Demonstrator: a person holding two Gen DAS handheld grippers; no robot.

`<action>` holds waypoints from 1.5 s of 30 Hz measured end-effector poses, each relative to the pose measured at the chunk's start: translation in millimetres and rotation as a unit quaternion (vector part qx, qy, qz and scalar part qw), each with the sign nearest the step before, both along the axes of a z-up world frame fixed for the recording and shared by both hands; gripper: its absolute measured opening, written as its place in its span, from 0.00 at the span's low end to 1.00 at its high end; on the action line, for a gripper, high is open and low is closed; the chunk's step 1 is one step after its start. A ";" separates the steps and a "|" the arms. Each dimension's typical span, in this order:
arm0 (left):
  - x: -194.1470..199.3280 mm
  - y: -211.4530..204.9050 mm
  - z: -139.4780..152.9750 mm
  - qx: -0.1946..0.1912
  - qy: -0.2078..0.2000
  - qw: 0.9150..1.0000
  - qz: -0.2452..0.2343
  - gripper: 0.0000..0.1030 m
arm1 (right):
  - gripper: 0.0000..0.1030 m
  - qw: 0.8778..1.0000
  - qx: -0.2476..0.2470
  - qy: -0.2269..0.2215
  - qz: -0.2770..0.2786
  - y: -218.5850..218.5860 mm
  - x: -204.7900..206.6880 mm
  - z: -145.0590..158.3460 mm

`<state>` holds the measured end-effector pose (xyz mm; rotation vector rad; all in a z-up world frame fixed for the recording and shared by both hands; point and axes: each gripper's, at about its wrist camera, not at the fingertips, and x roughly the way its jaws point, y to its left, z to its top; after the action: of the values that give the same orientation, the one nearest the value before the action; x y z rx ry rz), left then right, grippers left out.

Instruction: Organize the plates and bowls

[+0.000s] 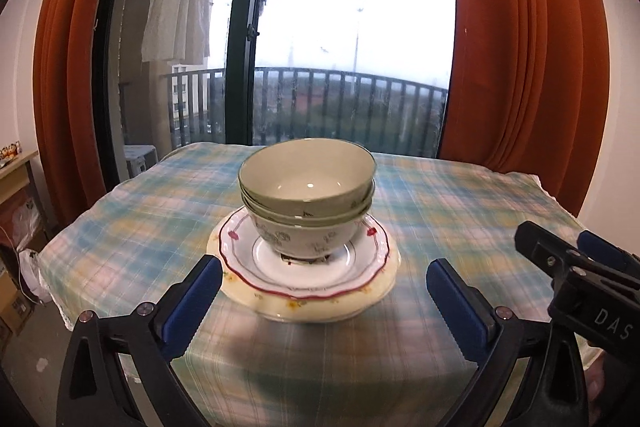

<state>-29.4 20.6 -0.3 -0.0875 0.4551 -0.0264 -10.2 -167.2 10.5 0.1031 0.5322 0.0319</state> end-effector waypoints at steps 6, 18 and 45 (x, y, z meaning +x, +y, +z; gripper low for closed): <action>-8.7 -6.8 -0.7 0.003 -0.004 1.000 0.003 1.00 | 1.00 0.999 -0.012 -0.015 -0.044 -14.5 -16.4 -2.2; -5.7 -11.8 1.0 0.009 -0.013 1.000 0.001 1.00 | 1.00 0.998 -0.030 -0.013 -0.047 -20.4 -17.0 -4.8; 3.8 -10.3 3.3 0.019 -0.011 1.000 0.001 1.00 | 1.00 0.998 -0.033 -0.004 -0.055 -19.1 -9.3 -6.9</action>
<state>-25.6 10.3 3.0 -0.0495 0.4325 -0.0175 -19.4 -186.2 3.5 0.0673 0.5188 -0.0929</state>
